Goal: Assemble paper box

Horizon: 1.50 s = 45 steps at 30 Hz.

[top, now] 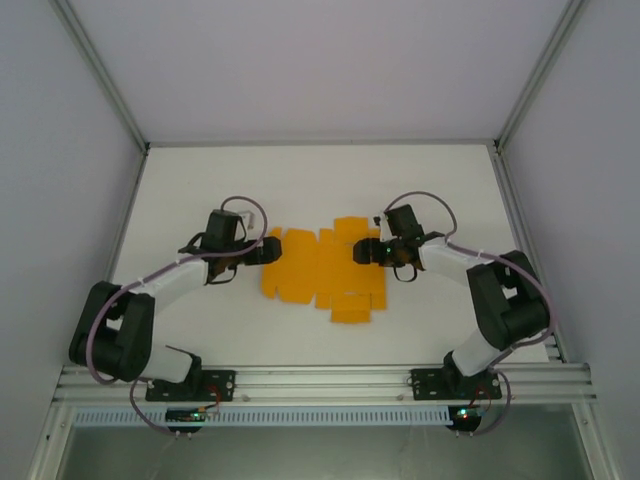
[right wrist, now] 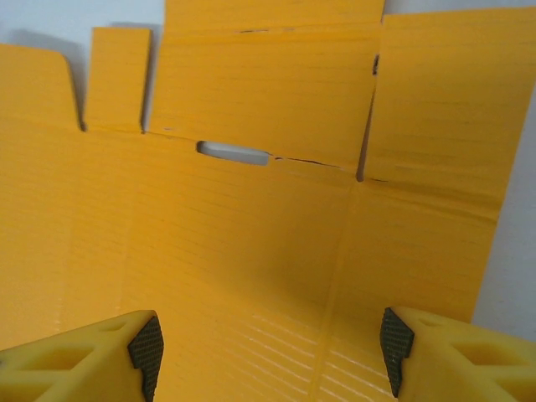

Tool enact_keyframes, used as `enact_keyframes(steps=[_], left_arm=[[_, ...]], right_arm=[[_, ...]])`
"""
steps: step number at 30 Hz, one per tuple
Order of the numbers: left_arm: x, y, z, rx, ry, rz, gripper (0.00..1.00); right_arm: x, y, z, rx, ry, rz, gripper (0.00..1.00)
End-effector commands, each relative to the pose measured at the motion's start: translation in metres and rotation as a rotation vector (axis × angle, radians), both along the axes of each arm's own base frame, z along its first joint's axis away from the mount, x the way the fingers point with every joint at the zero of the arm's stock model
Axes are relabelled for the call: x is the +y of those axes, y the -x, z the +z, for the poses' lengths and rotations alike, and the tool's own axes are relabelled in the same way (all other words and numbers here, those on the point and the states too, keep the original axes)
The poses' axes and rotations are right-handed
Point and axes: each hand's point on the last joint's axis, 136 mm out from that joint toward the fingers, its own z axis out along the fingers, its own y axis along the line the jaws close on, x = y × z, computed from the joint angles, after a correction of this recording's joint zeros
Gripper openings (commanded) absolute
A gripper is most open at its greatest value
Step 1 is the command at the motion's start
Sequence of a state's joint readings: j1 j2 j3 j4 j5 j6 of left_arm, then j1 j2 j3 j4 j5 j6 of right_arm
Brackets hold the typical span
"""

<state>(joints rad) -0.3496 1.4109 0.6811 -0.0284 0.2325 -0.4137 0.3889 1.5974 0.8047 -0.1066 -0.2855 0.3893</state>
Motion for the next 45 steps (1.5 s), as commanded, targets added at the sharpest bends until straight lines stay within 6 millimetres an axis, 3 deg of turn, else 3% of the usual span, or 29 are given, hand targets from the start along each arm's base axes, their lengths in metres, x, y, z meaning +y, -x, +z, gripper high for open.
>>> enact_keyframes(steps=[1, 5, 11, 13, 17, 22, 27, 32, 37, 40, 45], left_arm=[[-0.018, 0.004, -0.002, 0.021, 0.083, -0.059, 0.96], [-0.027, 0.006, -0.012, 0.063, 0.119, -0.089, 0.86], [-0.052, 0.014, -0.009, 0.096, 0.301, -0.160, 0.58], [-0.058, 0.014, -0.005, 0.082, 0.350, -0.165, 0.42], [-0.060, 0.008, 0.002, 0.065, 0.379, -0.141, 0.00], [-0.062, 0.000, 0.037, 0.000, 0.459, -0.160, 0.00], [-0.061, -0.006, 0.095, -0.106, 0.575, -0.221, 0.00], [-0.058, -0.001, 0.149, -0.189, 0.651, -0.280, 0.00], [-0.053, 0.013, 0.189, -0.285, 0.708, -0.311, 0.00], [-0.049, 0.021, 0.200, -0.290, 0.714, -0.305, 0.00], [-0.042, 0.027, 0.200, -0.312, 0.703, -0.269, 0.00]], right_arm=[[-0.003, 0.004, -0.018, 0.046, -0.010, -0.005, 0.72], [-0.005, 0.005, -0.033, 0.076, -0.006, 0.003, 0.72], [-0.005, 0.001, -0.042, 0.075, -0.002, -0.007, 0.72], [-0.004, 0.000, -0.043, 0.069, -0.009, -0.010, 0.71], [0.000, -0.001, -0.033, 0.053, -0.043, -0.004, 0.73], [-0.006, -0.012, 0.015, -0.052, -0.069, 0.026, 0.77], [-0.022, -0.012, 0.070, -0.185, -0.106, 0.029, 0.80], [-0.039, 0.000, 0.104, -0.261, -0.208, 0.032, 0.80], [-0.034, 0.017, 0.128, -0.298, -0.337, 0.111, 0.76], [-0.030, 0.024, 0.138, -0.319, -0.401, 0.154, 0.69], [-0.019, 0.036, 0.157, -0.371, -0.479, 0.254, 0.48]])
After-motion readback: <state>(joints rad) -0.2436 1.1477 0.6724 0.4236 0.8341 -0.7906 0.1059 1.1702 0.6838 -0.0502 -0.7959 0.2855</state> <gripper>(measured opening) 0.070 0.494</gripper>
